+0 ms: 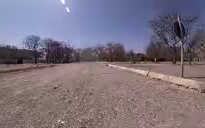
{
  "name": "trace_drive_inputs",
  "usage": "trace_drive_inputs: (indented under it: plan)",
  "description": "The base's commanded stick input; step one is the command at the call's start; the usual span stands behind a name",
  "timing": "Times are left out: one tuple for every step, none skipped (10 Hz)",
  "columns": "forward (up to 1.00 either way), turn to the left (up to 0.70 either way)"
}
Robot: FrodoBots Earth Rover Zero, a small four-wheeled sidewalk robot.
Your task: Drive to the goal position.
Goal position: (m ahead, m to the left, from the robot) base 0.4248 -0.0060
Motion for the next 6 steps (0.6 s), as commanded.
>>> trace_drive_inputs:
  plan:
    - [1.0,0.0]
    - [1.0,0.0]
    - [1.0,0.0]
    - [1.0,0.0]
    - [1.0,0.0]
    - [1.0,0.0]
